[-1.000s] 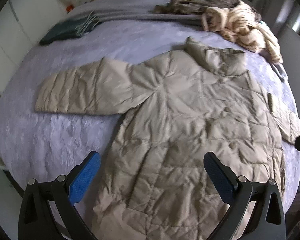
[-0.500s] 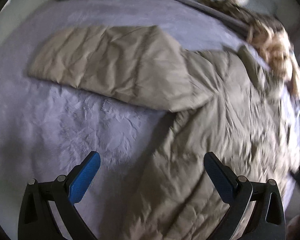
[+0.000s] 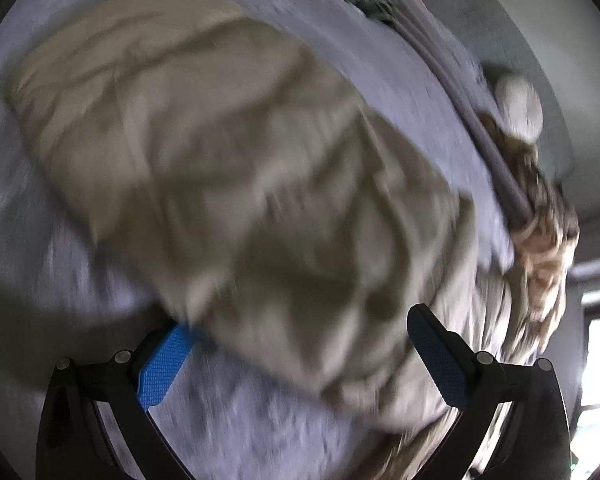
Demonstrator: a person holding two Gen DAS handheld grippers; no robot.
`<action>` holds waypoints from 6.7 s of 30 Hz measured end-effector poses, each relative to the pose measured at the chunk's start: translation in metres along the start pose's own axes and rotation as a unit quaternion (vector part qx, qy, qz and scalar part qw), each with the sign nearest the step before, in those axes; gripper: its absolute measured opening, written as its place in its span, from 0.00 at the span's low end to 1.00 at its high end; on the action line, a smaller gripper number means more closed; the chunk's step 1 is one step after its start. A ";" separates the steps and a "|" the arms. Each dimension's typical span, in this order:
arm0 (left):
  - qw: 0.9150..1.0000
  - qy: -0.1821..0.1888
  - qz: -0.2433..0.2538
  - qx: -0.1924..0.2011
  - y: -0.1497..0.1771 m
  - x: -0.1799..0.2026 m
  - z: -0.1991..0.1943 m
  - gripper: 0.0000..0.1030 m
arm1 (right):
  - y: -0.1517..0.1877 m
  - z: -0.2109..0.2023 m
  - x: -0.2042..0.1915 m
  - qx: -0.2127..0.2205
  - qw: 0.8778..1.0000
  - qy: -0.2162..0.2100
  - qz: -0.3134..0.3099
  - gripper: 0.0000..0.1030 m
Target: Fold large clothes
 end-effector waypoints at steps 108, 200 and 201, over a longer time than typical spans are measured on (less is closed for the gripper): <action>0.945 -0.074 0.318 0.001 0.050 0.166 0.013 0.68 | -0.053 -0.034 0.178 0.092 0.973 -0.080 0.195 0.26; 0.868 -0.090 0.476 -0.110 0.372 0.349 0.031 1.00 | -0.071 -0.264 0.575 0.304 0.792 -0.260 0.462 0.07; 0.869 -0.092 0.475 -0.103 0.366 0.348 0.029 1.00 | -0.076 -0.268 0.566 0.304 0.802 -0.256 0.446 0.07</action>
Point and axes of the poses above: each gripper's, at about its wrist camera, not at the fingertips, and z roughly the way its jaws point, x to its right, y to its underside, the point moved 10 cm from there along z, roughly the way its jaws point, and after that the axes turned 1 degree about x, right-handed, at the moved point
